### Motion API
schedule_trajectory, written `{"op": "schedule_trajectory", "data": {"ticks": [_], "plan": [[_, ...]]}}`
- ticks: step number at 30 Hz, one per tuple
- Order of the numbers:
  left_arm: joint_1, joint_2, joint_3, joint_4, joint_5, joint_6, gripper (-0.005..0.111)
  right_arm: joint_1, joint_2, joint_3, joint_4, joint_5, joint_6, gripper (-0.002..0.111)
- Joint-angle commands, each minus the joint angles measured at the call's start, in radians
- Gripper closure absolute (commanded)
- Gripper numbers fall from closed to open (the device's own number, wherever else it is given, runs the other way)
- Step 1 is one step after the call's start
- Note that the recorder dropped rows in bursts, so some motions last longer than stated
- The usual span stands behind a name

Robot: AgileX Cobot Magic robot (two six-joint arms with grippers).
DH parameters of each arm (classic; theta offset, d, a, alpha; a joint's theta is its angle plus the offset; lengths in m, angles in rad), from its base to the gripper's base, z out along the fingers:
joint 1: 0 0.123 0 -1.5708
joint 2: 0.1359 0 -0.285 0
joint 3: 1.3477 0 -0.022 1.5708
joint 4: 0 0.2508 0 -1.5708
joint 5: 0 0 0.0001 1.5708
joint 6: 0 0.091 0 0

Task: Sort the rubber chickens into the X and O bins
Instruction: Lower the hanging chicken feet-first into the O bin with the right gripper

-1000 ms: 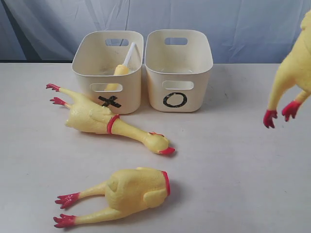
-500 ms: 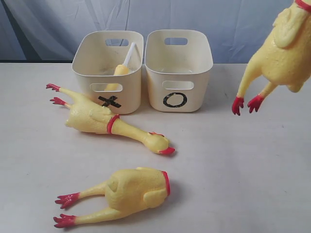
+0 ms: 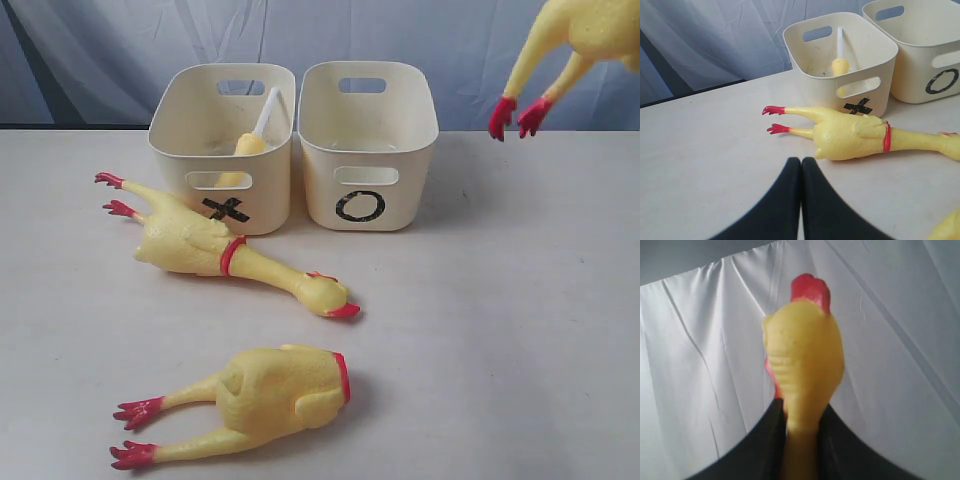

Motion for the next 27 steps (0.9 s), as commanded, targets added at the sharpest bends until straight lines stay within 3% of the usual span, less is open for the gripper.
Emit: {"op": "schedule_trajectory", "data": {"ticks": [1,15,27], "plan": [[-0.005,-0.007,0.005,-0.014,-0.005,0.0,0.107,-0.023,0.075,-0.107,-0.124,0.013,0.145,0.109],[-0.005,-0.007,0.005,-0.016,0.004,0.0,0.107,-0.023,0.388,-0.472,-0.273,0.034,0.542,0.109],[-0.005,-0.007,0.005,-0.016,0.004,0.0,0.107,-0.012,0.62,-0.65,-0.286,0.049,0.601,0.109]]}}
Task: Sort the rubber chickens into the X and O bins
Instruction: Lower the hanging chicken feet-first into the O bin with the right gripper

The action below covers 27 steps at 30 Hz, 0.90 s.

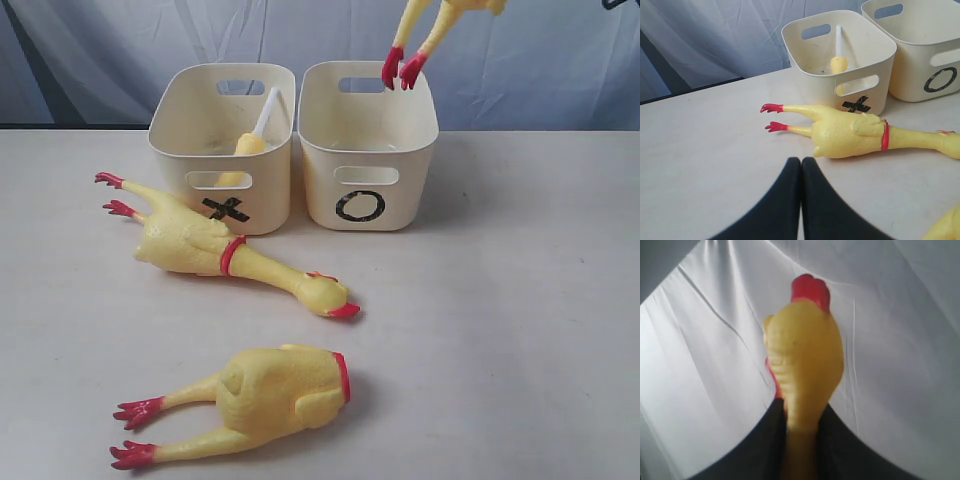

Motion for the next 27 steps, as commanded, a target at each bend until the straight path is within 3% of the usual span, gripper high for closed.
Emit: {"op": "schedule_trajectory", "data": {"ticks": [1,16,27], "plan": [[-0.005,-0.007,0.005,-0.01,-0.003,0.0,0.107,0.006,0.071,-0.06,-0.003,-0.007,0.04,0.109],[-0.005,-0.007,0.005,-0.01,0.001,0.0,0.107,0.099,0.328,-0.28,-0.001,0.024,0.047,0.109],[-0.005,-0.007,0.005,-0.015,0.003,0.0,0.107,0.11,0.43,-0.316,-0.001,0.083,0.047,0.109]]}}
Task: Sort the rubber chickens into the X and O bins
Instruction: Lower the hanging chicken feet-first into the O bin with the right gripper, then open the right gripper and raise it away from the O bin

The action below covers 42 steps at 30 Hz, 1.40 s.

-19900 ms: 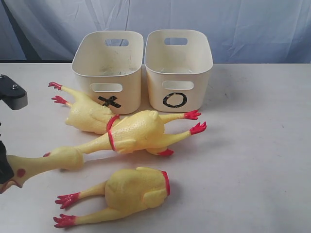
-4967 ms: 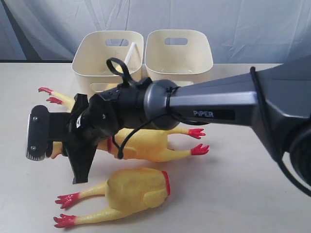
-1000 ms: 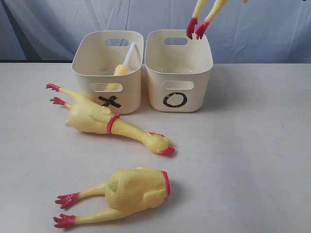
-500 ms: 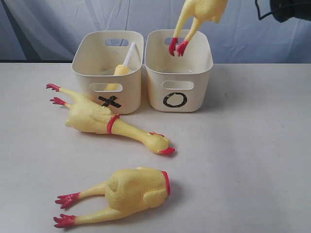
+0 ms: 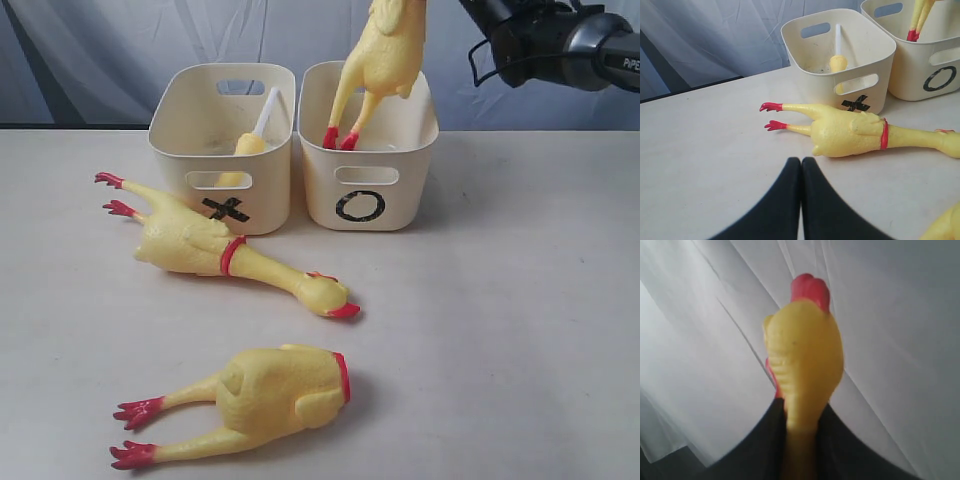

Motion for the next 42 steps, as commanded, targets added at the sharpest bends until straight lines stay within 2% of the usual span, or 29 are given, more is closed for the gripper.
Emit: {"op": "schedule_trajectory", "data": {"ticks": [1,6,16,30,32,33,35,42], "plan": [[-0.005,-0.007,0.005,-0.014,-0.001,0.0,0.107,0.005,0.022,-0.013,0.003,0.007,0.002,0.109],[-0.005,-0.007,0.005,-0.016,-0.001,0.0,0.107,0.02,0.051,-0.013,-0.022,0.032,0.006,0.109],[-0.005,-0.007,0.005,-0.018,-0.001,0.0,0.107,0.036,0.051,-0.013,-0.035,0.229,0.006,0.109],[-0.005,-0.007,0.005,-0.02,-0.001,0.0,0.107,0.036,0.051,-0.013,-0.065,0.387,0.006,0.109],[-0.005,-0.007,0.005,-0.02,-0.001,0.0,0.107,0.036,0.051,-0.013,-0.079,0.387,0.006,0.103],[-0.005,-0.007,0.005,-0.02,-0.001,0.0,0.107,0.036,0.051,-0.013,-0.082,0.387,0.006,0.092],[-0.005,-0.007,0.005,-0.02,-0.001,0.0,0.107,0.036,0.051,-0.013,-0.082,0.387,0.006,0.078],[-0.005,-0.007,0.005,-0.02,-0.001,0.0,0.107,0.036,0.051,-0.013,-0.082,0.366,0.006,0.068]]}}
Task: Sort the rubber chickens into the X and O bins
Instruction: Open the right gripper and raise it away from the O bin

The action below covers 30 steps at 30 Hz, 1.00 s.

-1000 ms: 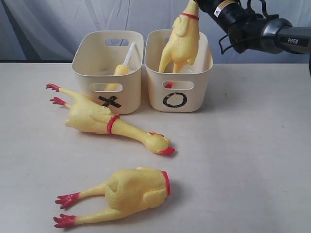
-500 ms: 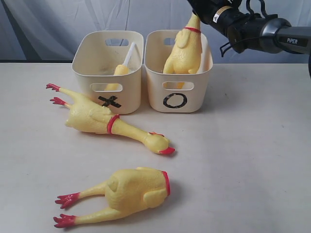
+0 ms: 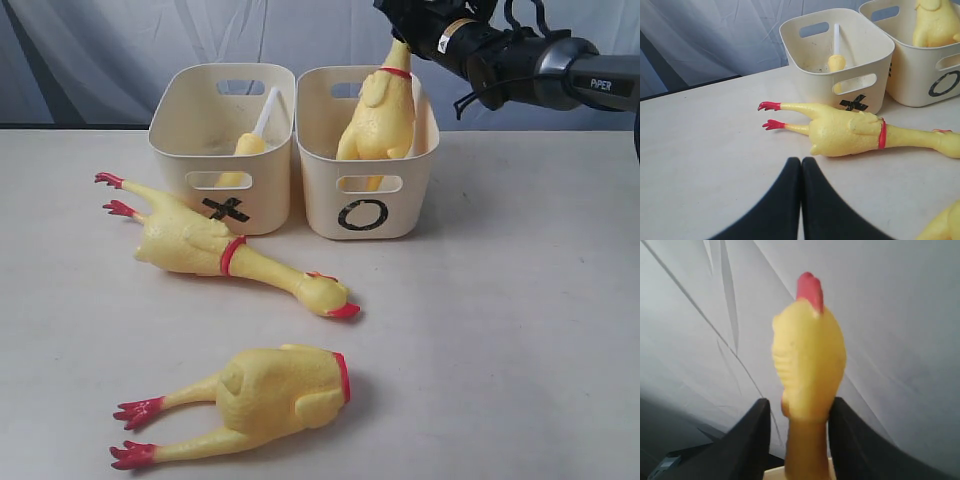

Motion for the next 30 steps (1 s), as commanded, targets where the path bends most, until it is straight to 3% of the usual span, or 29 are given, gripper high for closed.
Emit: {"op": "schedule_trajectory", "data": {"ticks": [1,20,25,27,30], "plan": [[-0.005,-0.007,0.005,-0.012,-0.004,0.0,0.107,-0.002,-0.003,-0.007,-0.006,-0.028,0.001,0.067],[-0.005,-0.007,0.005,-0.011,-0.002,0.0,0.107,-0.002,-0.027,-0.007,-0.009,-0.006,0.001,0.066],[-0.005,-0.007,0.005,-0.011,-0.002,0.0,0.107,-0.002,-0.086,-0.007,-0.194,0.042,0.001,0.067],[-0.005,-0.007,0.005,-0.011,-0.002,0.0,0.107,-0.002,-0.116,-0.007,-0.3,0.099,0.001,0.074],[-0.005,-0.007,0.005,-0.011,-0.002,0.0,0.107,-0.002,-0.176,0.006,-0.358,0.211,0.001,0.1]]}}
